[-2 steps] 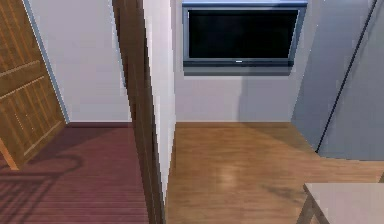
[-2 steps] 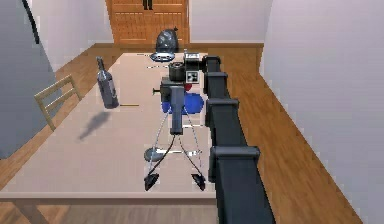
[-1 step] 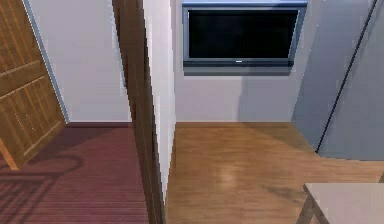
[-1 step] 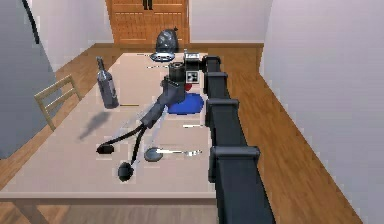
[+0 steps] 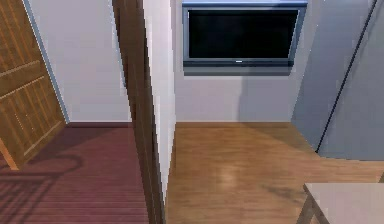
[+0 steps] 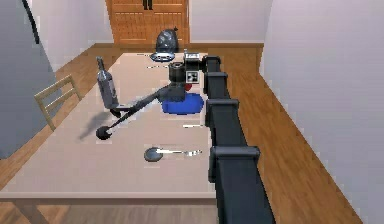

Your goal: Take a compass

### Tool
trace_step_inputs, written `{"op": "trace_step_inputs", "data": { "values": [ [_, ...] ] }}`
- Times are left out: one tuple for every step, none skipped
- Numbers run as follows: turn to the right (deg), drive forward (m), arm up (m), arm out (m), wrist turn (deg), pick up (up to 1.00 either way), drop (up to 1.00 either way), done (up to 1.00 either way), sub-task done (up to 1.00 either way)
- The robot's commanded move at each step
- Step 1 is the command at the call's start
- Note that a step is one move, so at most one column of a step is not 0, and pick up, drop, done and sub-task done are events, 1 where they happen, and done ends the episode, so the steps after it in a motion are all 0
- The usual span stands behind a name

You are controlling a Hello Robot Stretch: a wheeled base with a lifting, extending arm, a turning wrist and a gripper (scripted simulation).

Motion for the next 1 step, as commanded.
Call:
{"op": "trace_step_inputs", "data": {
  "values": [
    [0.0, 0.00, 0.00, 0.00, 45.0, 0.00, 0.00, 0.00, 0.00]
  ]
}}
